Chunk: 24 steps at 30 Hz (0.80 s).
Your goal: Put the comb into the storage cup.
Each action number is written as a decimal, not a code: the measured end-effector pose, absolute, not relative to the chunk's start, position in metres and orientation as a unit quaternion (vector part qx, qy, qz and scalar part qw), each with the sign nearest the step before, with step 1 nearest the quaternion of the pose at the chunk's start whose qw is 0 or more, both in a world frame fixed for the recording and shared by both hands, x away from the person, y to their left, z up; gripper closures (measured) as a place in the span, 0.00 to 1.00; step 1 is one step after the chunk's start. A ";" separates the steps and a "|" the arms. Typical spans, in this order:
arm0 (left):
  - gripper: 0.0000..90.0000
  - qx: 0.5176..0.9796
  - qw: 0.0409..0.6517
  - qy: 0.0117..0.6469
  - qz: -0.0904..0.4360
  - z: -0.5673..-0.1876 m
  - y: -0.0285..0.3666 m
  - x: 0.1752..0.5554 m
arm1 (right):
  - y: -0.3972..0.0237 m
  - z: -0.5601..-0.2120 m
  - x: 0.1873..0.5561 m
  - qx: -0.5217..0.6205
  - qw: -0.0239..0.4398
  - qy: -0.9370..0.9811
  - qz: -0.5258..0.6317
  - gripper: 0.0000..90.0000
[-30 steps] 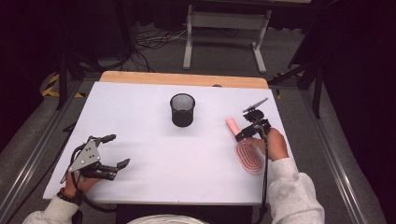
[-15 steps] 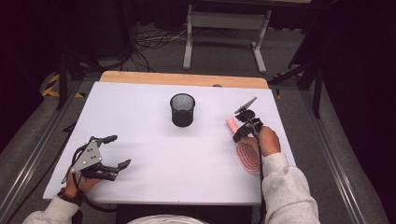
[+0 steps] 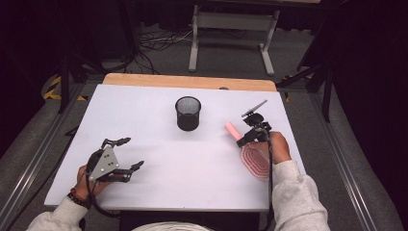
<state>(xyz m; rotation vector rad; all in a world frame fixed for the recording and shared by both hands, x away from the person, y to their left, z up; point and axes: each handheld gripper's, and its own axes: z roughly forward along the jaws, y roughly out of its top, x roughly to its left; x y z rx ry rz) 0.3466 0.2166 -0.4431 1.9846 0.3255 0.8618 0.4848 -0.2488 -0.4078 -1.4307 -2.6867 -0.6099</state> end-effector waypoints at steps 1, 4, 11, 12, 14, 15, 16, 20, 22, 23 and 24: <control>0.19 0.806 0.459 0.132 0.350 -0.443 0.217 0.347 | -0.249 -0.408 0.485 -0.461 0.019 -0.865 -0.196 0.79; 0.20 0.801 0.453 0.112 0.374 -0.442 0.202 0.349 | -0.235 -0.397 0.480 -0.440 0.037 -0.871 -0.216 0.79; 0.23 0.803 0.418 0.044 0.423 -0.444 0.173 0.353 | -0.208 -0.388 0.475 -0.403 0.063 -0.882 -0.234 0.79; 0.24 0.798 0.417 0.033 0.434 -0.444 0.170 0.353 | -0.204 -0.388 0.474 -0.401 0.060 -0.883 -0.235 0.79; 0.27 0.794 0.421 0.021 0.437 -0.443 0.164 0.355 | -0.194 -0.388 0.473 -0.389 0.070 -0.886 -0.242 0.79; 0.27 0.794 0.422 0.019 0.436 -0.442 0.161 0.357 | -0.189 -0.387 0.472 -0.385 0.068 -0.887 -0.244 0.79; 0.30 0.796 0.422 0.012 0.433 -0.442 0.158 0.358 | -0.184 -0.387 0.471 -0.379 0.074 -0.890 -0.244 0.79; 0.29 0.797 0.395 -0.020 0.456 -0.443 0.143 0.358 | -0.158 -0.384 0.462 -0.345 0.080 -0.901 -0.250 0.79; 0.29 0.797 0.389 -0.029 0.461 -0.444 0.139 0.357 | -0.149 -0.384 0.459 -0.333 0.090 -0.904 -0.252 0.79; 0.29 0.796 0.378 -0.042 0.471 -0.446 0.132 0.355 | -0.144 -0.383 0.458 -0.330 0.093 -0.905 -0.252 0.79; 0.29 0.796 0.378 -0.042 0.471 -0.446 0.132 0.355 | -0.140 -0.383 0.457 -0.327 0.094 -0.907 -0.250 0.79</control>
